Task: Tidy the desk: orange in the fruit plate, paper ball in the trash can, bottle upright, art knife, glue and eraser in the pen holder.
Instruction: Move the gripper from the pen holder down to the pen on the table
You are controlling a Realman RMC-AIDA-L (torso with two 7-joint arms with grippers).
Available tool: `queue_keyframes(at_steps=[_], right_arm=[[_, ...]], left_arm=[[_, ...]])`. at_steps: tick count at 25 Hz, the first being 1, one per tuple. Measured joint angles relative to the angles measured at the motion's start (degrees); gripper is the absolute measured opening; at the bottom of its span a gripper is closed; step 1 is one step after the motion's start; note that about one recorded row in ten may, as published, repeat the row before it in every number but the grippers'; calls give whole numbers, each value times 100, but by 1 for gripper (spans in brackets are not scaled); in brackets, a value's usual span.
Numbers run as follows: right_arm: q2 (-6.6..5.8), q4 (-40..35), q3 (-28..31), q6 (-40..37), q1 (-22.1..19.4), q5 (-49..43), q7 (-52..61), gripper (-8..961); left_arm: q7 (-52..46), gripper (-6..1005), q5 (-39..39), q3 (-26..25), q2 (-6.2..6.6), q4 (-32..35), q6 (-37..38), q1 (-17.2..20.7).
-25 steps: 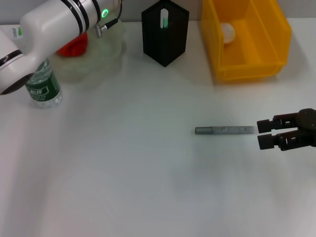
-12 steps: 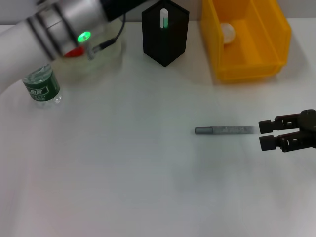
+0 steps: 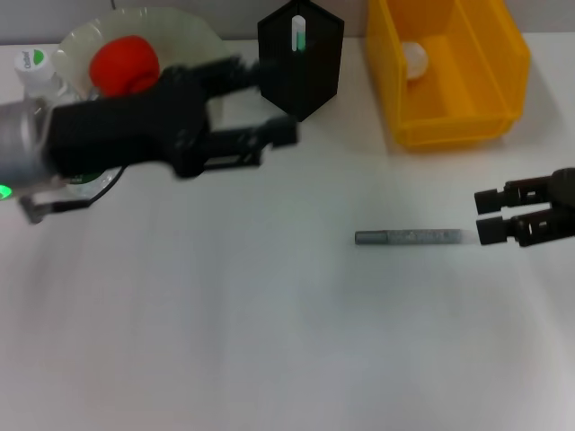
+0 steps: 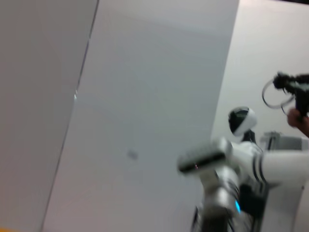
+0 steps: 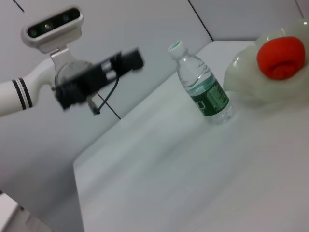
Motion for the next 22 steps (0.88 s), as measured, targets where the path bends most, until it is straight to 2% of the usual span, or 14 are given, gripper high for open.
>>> queue_keyframes(at_steps=[1, 3, 5, 7, 8, 10, 12, 13, 14, 17, 18, 19, 22], right_arm=[[0, -84, -26, -11, 49, 1, 56, 747], [12, -327, -116, -24, 278, -3, 159, 747], [12, -365, -223, -14, 409, -15, 194, 747], [-6, -417, -551, 55, 678, -62, 306, 746], [-18, -504, -948, 169, 930, -187, 487, 746], [-17, -562, -1142, 241, 1062, -301, 599, 746], [-3, -686, -1435, 344, 1313, -589, 804, 745], [53, -833, -1637, 402, 1504, -924, 972, 745], [53, -833, -1637, 402, 1504, -924, 972, 745], [173, -1028, -1914, 464, 1682, -1477, 1189, 744], [260, -1137, -2042, 495, 1758, -1844, 1272, 744], [260, -1137, -2042, 495, 1758, -1844, 1272, 744], [419, -1355, -2183, 517, 1782, -2215, 1323, 744]], left_arm=[[0, 806, 0, 0, 0, 0, 0, 0], [13, 806, 277, -39, 140, -138, 151, 56], [11, 806, 492, -101, 177, -154, 199, 101], [39, 805, 862, -304, 162, -161, 212, 190], [74, 805, 1123, -495, 110, -165, 206, 245], [74, 805, 1123, -495, 110, -165, 206, 245], [59, 805, 1563, -783, 15, -165, 209, 276], [27, 805, 1644, -825, -4, -165, 207, 276], [27, 805, 1644, -825, -4, -165, 207, 276], [-18, 804, 1704, -840, -31, -166, 183, 271], [-27, 804, 1731, -848, -61, -167, 143, 271], [-27, 804, 1731, -848, -61, -167, 143, 271], [-63, 804, 1756, -869, -84, -169, 93, 277]])
